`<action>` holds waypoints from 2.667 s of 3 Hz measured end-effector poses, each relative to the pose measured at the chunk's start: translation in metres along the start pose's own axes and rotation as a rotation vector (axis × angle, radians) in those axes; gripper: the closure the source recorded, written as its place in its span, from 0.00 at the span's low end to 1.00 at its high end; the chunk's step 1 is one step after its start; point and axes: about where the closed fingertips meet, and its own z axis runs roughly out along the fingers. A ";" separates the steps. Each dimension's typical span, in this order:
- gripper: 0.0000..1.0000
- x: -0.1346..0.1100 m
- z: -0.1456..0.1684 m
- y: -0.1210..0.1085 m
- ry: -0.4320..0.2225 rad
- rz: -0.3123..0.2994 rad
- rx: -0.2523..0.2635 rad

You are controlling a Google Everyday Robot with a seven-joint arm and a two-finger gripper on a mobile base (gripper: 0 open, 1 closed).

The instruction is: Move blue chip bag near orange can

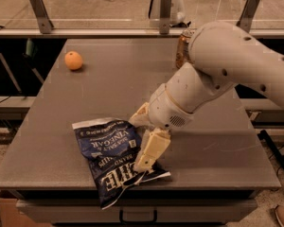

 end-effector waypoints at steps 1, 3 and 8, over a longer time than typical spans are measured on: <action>0.71 0.003 -0.004 -0.001 0.001 0.009 0.007; 1.00 0.001 -0.054 -0.015 0.000 0.014 0.110; 1.00 0.109 -0.229 -0.074 -0.030 0.187 0.643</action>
Offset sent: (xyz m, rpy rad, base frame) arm 0.0284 -0.0521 0.0414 0.0045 -0.0811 -0.1399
